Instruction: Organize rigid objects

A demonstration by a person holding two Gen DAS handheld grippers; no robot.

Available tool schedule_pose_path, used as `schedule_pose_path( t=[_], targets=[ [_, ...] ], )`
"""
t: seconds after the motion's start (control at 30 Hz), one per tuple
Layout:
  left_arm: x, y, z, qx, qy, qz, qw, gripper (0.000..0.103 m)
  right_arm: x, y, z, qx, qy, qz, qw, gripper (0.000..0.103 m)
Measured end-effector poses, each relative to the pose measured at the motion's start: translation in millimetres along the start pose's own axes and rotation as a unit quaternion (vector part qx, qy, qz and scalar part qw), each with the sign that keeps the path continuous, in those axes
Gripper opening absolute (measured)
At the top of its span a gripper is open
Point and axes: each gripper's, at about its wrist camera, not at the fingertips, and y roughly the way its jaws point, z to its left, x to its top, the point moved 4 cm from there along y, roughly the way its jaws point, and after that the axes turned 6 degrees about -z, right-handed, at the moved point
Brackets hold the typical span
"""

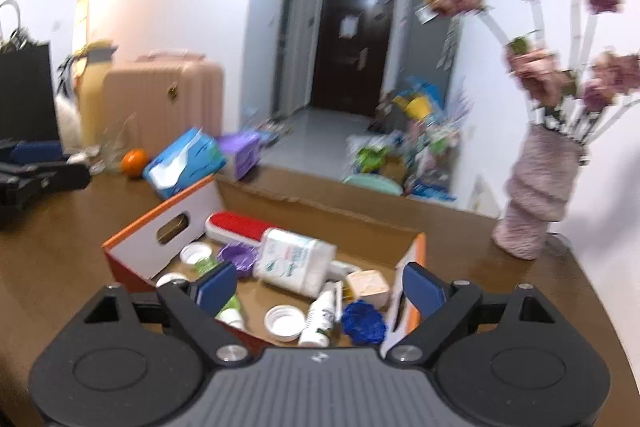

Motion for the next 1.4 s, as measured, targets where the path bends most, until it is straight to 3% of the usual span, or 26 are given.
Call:
schedule_pose_path(
  t=[0.1,0.2,0.33,0.8,0.93,1.23,1.4],
  targets=[
    [-4,-14,-11,0.000,0.015,-0.022,0.9997,0.103,-8,-17,-3,-0.032,0.021,-0.046,0.998,0.101],
    [-9,-27,-22,-0.002,0.019,-0.037,0.9991,0.103,-16,-32,-5,-0.053,0.040,-0.085,0.994,0.102],
    [-16,-39,-29,0.005,0.019,-0.047,0.9987,0.103,-21,-48,-4,-0.061,0.065,-0.105,0.990,0.103],
    [-23,-87,-15,0.010,-0.005,-0.058,0.9982,0.103,-35,-90,31,-0.057,0.082,-0.108,0.989,0.103],
    [-29,-111,-14,0.022,-0.001,-0.042,0.9989,0.103,-50,-117,47,-0.069,0.093,-0.111,0.987,0.103],
    [-46,-199,-4,0.021,0.007,-0.060,0.9980,0.103,-103,-195,87,-0.092,0.107,-0.100,0.985,0.103],
    [-62,-244,-14,-0.010,0.039,-0.062,0.9972,0.103,-123,-242,115,-0.103,0.077,-0.107,0.986,0.103]
  ],
)
